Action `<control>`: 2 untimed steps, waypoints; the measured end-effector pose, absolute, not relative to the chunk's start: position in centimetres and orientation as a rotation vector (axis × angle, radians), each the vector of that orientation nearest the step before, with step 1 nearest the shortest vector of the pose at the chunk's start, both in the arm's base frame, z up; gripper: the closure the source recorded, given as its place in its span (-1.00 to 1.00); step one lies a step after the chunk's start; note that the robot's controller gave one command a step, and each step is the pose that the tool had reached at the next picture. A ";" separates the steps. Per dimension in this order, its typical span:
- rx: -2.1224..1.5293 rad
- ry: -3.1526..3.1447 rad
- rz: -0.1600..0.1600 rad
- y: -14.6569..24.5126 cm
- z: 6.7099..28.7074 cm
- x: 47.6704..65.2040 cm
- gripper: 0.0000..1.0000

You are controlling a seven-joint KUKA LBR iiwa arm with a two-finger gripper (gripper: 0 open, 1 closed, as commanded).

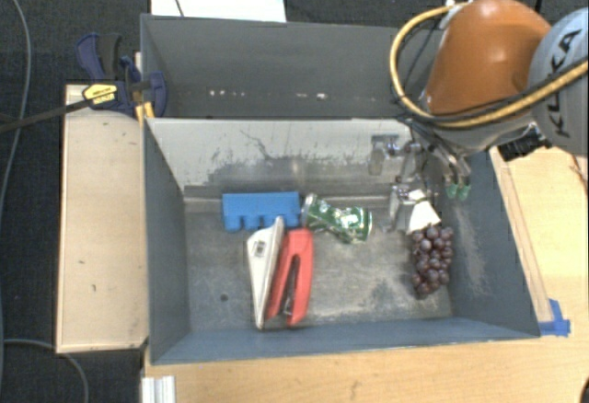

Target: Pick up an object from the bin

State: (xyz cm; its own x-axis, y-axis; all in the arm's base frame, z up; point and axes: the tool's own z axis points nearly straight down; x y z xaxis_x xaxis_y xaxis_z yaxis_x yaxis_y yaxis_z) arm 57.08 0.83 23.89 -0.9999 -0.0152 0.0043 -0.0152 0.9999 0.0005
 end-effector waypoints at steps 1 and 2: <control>0.024 -3.146 -0.001 0.8 24.4 57.2 -1.00; -0.016 -3.148 -0.003 4.3 18.0 59.0 -1.00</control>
Offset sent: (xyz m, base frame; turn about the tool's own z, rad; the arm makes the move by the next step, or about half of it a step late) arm 0.0204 0.0432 -0.0789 0.0270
